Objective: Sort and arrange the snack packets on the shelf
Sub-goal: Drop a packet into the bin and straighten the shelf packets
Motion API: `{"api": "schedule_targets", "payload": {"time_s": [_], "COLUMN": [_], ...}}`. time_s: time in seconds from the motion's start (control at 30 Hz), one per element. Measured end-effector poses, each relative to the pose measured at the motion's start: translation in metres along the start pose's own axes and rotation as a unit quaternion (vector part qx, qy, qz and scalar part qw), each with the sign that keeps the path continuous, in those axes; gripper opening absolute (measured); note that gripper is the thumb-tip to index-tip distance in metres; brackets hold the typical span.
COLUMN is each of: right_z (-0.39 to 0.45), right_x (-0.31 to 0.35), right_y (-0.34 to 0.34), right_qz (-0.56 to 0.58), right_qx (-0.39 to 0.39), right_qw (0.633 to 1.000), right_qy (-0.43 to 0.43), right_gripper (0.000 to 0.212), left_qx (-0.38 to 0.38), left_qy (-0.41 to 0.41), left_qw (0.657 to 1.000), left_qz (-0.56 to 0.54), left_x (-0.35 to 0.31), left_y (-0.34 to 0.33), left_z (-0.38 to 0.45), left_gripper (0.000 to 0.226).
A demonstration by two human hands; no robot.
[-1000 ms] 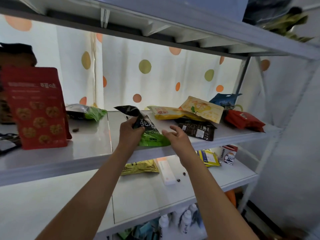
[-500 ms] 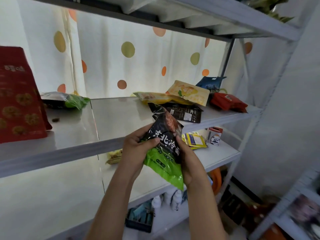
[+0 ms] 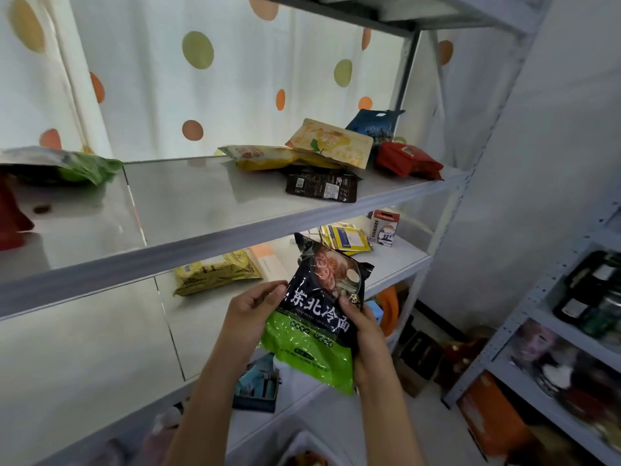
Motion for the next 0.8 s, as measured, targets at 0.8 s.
{"api": "schedule_targets", "payload": {"time_s": [0.8], "right_z": [0.002], "right_x": [-0.001], "right_y": [0.001], "right_qz": [-0.040], "right_qx": [0.009], "right_qw": [0.998], "right_qy": [0.041], "right_gripper": [0.049], "left_qx": [-0.037], "left_qy": [-0.149], "left_qw": [0.927], "left_qz": [0.341], "left_x": [-0.009], "left_y": [-0.029], "left_z": [-0.012], "left_gripper": [0.035]}}
Point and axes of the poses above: each hand's wrist, its own z-axis towards the middle knuckle, its own y-axis out of the back of the hand, x = y × z, the point moved 5 cm from there along z, towards the middle knuckle, and after that the axes turned 9 degrees about z, right-handed, at the moved point
